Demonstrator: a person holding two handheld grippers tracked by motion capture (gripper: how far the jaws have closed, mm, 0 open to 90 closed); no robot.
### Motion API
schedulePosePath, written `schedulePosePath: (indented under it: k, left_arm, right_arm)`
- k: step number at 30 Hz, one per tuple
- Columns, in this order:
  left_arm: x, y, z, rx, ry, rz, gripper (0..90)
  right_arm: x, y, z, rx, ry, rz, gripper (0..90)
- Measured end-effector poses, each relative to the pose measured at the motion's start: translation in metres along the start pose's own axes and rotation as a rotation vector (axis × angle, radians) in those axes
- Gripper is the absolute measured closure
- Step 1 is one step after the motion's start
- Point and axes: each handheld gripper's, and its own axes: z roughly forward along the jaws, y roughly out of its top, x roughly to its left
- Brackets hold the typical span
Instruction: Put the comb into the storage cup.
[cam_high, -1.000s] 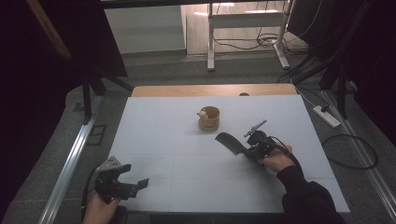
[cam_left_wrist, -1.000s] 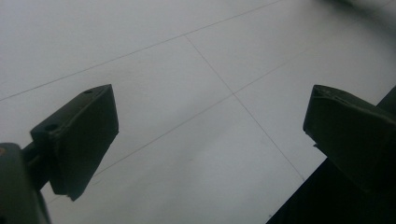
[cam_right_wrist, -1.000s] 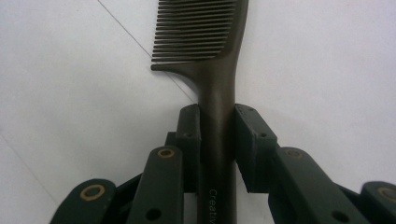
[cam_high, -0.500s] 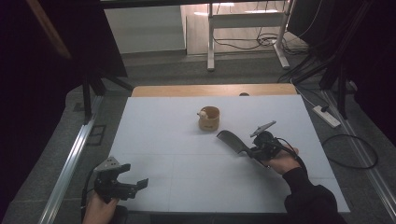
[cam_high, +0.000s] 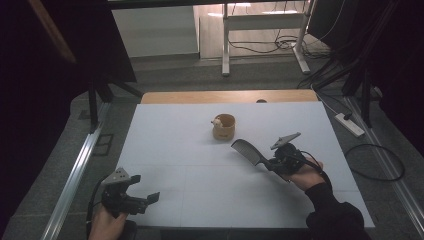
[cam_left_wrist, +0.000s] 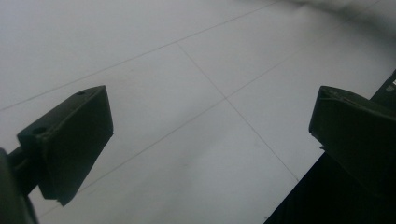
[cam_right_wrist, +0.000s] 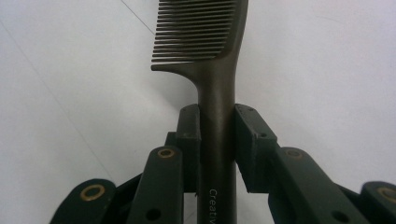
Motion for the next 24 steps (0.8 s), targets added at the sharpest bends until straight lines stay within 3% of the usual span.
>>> schedulePosePath:
  k: [9,17,24]
  left_arm:
    - [-0.001,0.005,0.003,-0.040,-0.036,0.010,0.2]
    - [-0.004,0.013,0.009,-0.043,-0.050,0.009,0.0]
    - [-0.007,0.024,0.013,-0.036,-0.088,-0.001,0.0]
  right_arm:
    - [0.005,-0.002,-0.007,-0.027,0.003,-0.004,72.3]
    - [0.009,-0.006,-0.015,-0.059,0.003,-0.011,72.3]
    - [0.012,-0.011,-0.023,-0.082,0.006,-0.019,72.3]
